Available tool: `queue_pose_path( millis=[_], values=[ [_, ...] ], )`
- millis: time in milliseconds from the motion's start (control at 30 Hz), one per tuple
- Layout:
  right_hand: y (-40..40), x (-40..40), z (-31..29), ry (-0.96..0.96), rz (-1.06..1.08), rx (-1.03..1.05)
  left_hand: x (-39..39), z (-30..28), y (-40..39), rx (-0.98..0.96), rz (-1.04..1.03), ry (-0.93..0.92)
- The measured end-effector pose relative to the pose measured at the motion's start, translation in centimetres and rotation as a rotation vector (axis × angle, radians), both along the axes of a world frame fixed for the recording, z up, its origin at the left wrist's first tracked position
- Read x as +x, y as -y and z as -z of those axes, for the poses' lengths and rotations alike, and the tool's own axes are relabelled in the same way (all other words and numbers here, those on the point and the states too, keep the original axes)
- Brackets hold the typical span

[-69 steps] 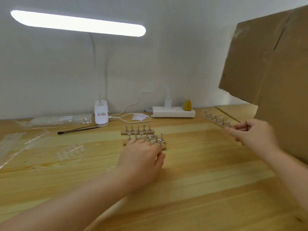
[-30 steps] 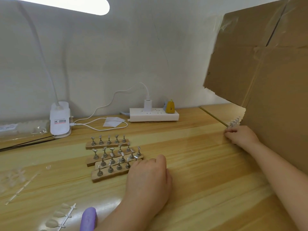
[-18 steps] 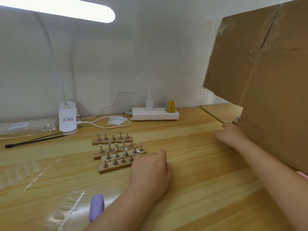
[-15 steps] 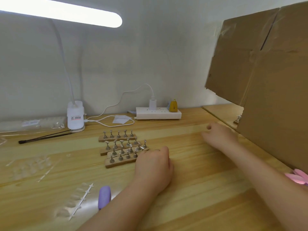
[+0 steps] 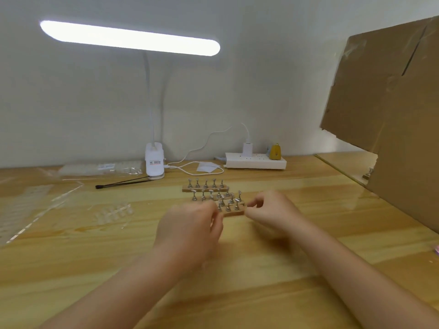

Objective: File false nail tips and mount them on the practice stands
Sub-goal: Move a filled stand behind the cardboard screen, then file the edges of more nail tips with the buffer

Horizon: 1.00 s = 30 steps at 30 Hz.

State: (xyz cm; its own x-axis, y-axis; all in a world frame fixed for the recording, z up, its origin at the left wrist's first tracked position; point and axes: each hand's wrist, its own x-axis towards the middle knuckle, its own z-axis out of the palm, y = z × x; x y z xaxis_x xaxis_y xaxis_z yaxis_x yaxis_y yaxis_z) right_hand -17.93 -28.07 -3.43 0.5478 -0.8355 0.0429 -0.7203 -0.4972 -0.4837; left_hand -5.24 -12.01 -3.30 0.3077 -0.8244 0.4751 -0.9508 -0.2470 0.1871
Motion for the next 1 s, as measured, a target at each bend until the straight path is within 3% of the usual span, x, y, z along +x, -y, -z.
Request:
queue_pose_path(
  millis=[100, 233, 500, 667, 733, 800, 867, 1000],
  values=[
    [-0.5, 0.3, 1.0, -0.018, -0.035, -0.074, 3.9, 0.3, -1.7, 0.026, -0.174, -0.154],
    [-0.5, 0.5, 1.9, 0.01, -0.066, -0.161, 5.8, 1.1, -2.1, 0.026, -0.104, -0.505],
    [-1.4, 0.3, 2.9, 0.089, -0.161, -0.27, 5.9, 2.4, -2.1, -0.016, 0.009, -0.442],
    [-2.7, 0.0, 2.7, 0.138, -0.207, -0.302, 5.8, 1.7, -3.0, -0.075, -0.08, -0.453],
    [-3.0, 0.1, 2.6, 0.13, -0.214, -0.302, 6.2, 0.6, -3.4, 0.057, -0.197, -0.384],
    [-3.3, 0.1, 2.5, 0.099, -0.224, -0.311, 6.6, -0.4, -3.8, 0.324, -0.301, -0.193],
    [-3.4, 0.1, 2.5, 0.054, -0.233, -0.323, 6.5, -1.0, -4.1, 0.506, -0.329, -0.117],
    [-3.4, 0.0, 2.4, 0.055, -0.224, -0.322, 5.9, -1.0, -4.2, 0.556, -0.301, -0.163]
  ],
)
